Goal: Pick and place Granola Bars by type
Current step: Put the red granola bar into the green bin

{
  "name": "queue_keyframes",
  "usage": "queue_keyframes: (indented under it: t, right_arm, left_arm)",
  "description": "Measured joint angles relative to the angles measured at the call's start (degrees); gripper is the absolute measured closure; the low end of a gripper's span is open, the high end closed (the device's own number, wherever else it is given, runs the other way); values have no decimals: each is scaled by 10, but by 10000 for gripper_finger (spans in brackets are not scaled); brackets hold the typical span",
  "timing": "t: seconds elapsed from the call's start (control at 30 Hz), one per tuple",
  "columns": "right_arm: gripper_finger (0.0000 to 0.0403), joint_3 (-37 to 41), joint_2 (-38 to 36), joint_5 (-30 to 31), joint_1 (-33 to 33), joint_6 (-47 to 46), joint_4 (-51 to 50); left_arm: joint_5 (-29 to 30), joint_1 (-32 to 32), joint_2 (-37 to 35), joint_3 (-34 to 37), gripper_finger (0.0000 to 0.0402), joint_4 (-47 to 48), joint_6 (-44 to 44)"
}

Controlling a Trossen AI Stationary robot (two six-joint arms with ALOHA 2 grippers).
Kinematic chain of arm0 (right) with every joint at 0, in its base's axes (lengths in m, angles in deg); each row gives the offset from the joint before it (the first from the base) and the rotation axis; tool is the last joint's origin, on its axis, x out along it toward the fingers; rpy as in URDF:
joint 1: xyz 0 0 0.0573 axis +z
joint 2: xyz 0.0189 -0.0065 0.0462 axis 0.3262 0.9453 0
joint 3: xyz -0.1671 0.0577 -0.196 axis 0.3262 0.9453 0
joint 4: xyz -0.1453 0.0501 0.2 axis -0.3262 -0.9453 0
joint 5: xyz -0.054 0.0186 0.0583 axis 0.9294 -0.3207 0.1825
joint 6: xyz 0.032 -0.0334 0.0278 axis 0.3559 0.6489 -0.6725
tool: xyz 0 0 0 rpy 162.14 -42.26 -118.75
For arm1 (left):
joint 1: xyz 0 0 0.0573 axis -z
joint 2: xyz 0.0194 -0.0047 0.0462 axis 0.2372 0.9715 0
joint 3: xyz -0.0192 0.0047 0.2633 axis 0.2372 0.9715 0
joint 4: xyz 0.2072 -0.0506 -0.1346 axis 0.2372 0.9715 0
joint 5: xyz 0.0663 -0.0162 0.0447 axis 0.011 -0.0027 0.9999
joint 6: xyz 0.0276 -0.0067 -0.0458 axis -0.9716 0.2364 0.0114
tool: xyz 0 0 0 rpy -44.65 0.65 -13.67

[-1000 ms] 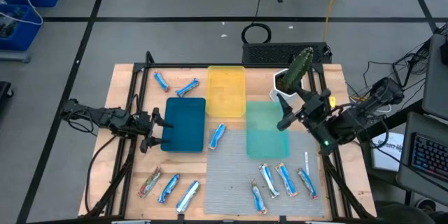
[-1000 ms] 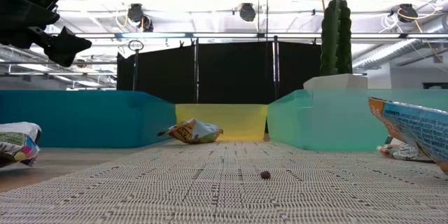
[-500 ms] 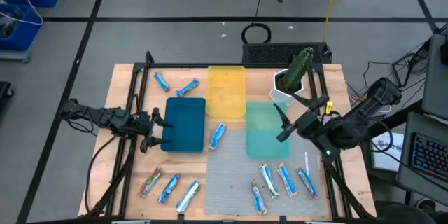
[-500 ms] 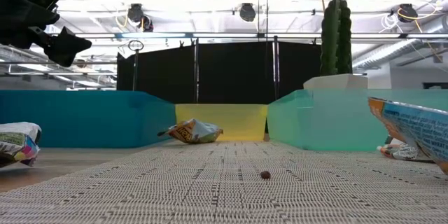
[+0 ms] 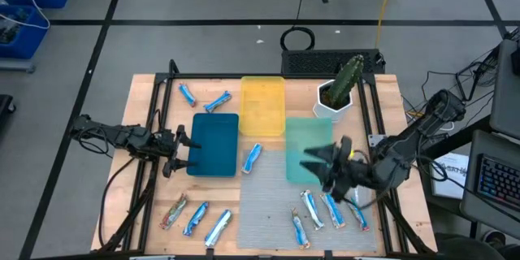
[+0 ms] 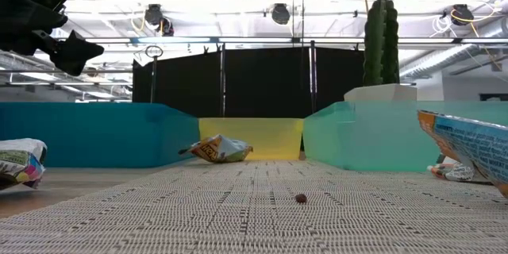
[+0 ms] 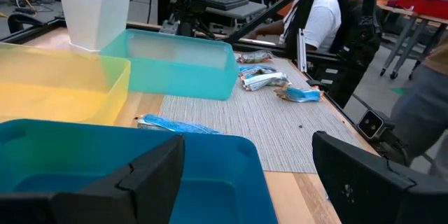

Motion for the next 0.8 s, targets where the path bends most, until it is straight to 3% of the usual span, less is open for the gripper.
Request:
queue_keyframes:
  t: [0.23,0.6,0.8]
  right_arm:
    - [161,0,0,-102,7,38,-103]
    - [161,0,-2,-153,19,54,-169]
    - [161,0,-6,-209,42,21,-265]
  left_arm:
    - [0,0,0,0,92,0,0]
    - [0,0,0,0,91,0,0]
    - [0,0,0,0,91,0,0]
